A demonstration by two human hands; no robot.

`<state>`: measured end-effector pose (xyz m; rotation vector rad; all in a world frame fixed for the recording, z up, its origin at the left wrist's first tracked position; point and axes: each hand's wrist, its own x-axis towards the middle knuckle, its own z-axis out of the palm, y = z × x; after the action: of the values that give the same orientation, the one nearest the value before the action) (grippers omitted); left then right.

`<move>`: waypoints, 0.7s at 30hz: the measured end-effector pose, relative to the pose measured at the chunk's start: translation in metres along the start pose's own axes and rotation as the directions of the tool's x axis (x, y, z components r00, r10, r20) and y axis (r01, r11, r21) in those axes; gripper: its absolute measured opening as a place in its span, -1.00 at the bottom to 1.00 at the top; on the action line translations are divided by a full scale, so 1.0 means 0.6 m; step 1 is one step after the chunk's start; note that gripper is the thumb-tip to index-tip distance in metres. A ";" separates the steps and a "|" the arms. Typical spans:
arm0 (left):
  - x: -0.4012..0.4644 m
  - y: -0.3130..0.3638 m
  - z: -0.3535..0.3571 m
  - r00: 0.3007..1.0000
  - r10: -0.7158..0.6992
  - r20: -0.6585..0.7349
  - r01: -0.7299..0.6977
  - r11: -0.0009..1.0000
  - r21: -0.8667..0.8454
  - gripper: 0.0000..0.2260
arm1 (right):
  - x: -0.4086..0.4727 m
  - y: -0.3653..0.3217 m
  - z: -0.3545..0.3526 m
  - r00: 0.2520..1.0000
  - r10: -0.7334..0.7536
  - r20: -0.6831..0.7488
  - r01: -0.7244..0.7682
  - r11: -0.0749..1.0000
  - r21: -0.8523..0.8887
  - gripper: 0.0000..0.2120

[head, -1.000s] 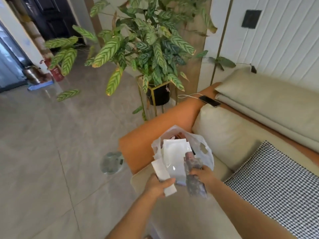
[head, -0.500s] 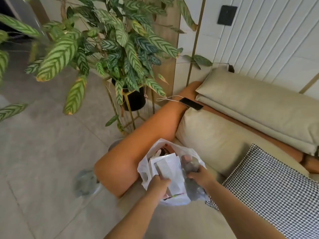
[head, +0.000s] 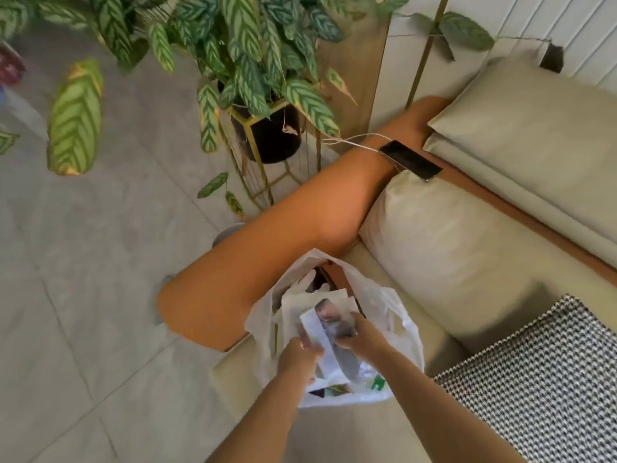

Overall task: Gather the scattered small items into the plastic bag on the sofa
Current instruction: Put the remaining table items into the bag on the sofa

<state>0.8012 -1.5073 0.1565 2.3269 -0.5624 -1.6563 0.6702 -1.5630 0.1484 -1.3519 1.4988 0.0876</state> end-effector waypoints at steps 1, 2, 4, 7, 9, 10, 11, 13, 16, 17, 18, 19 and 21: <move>0.005 0.000 0.002 1.000 -0.028 0.000 0.028 1.000 -0.010 -0.68 | 0.007 0.003 0.002 1.000 -0.015 0.019 0.015 1.000 -0.011 -0.41; 0.008 0.001 0.002 0.999 -0.046 -0.004 0.046 0.999 0.003 -0.68 | 0.011 0.006 0.005 0.999 -0.030 0.028 0.031 0.999 -0.022 -0.39; 0.009 0.005 0.003 0.998 -0.061 -0.025 0.062 0.997 0.044 -0.67 | 0.011 0.011 0.008 0.998 -0.064 -0.001 0.064 0.997 -0.052 -0.37; -0.003 0.017 0.006 0.998 -0.035 -0.056 0.037 0.999 0.039 -0.61 | 0.000 0.015 0.004 0.989 -0.109 -0.102 0.102 0.993 -0.067 -0.44; -0.016 0.024 0.005 0.994 0.002 -0.105 0.001 1.000 0.023 -0.55 | -0.008 0.018 -0.002 0.982 -0.136 -0.133 0.126 0.989 -0.079 -0.50; -0.024 0.027 0.004 0.991 0.017 -0.134 -0.013 0.999 0.031 -0.52 | -0.013 0.018 -0.004 0.980 -0.143 -0.137 0.132 0.987 -0.088 -0.52; -0.032 0.029 0.002 0.987 0.026 -0.161 -0.021 0.999 0.036 -0.48 | -0.017 0.018 -0.007 0.979 -0.148 -0.144 0.133 0.986 -0.104 -0.53; -0.049 0.034 -0.004 0.978 0.052 -0.203 -0.045 0.998 0.041 -0.44 | -0.026 0.014 -0.012 0.977 -0.149 -0.152 0.127 0.981 -0.144 -0.51; -0.073 0.037 -0.013 0.977 0.106 -0.187 -0.095 0.993 0.066 -0.49 | -0.043 0.011 -0.017 0.983 -0.139 -0.123 0.122 0.983 -0.134 -0.48; -0.082 0.037 -0.015 0.981 0.108 -0.162 -0.100 0.993 0.058 -0.51 | -0.049 0.010 -0.018 0.983 -0.139 -0.119 0.123 0.983 -0.133 -0.50; -0.093 0.036 -0.019 0.986 0.102 -0.133 -0.096 0.994 0.049 -0.52 | -0.055 0.008 -0.018 0.984 -0.140 -0.113 0.125 0.983 -0.135 -0.53; -0.103 0.033 -0.022 0.989 0.099 -0.107 -0.095 0.995 0.041 -0.53 | -0.061 0.005 -0.017 0.985 -0.140 -0.105 0.125 0.983 -0.136 -0.57; -0.124 0.023 -0.029 0.991 0.112 -0.070 -0.110 0.993 0.040 -0.56 | -0.073 -0.006 -0.013 0.986 -0.147 -0.080 0.134 0.979 -0.155 -0.71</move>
<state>0.7935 -1.4881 0.2315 2.3240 -0.6986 -1.5190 0.6590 -1.5400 0.1851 -1.5975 1.4913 0.0494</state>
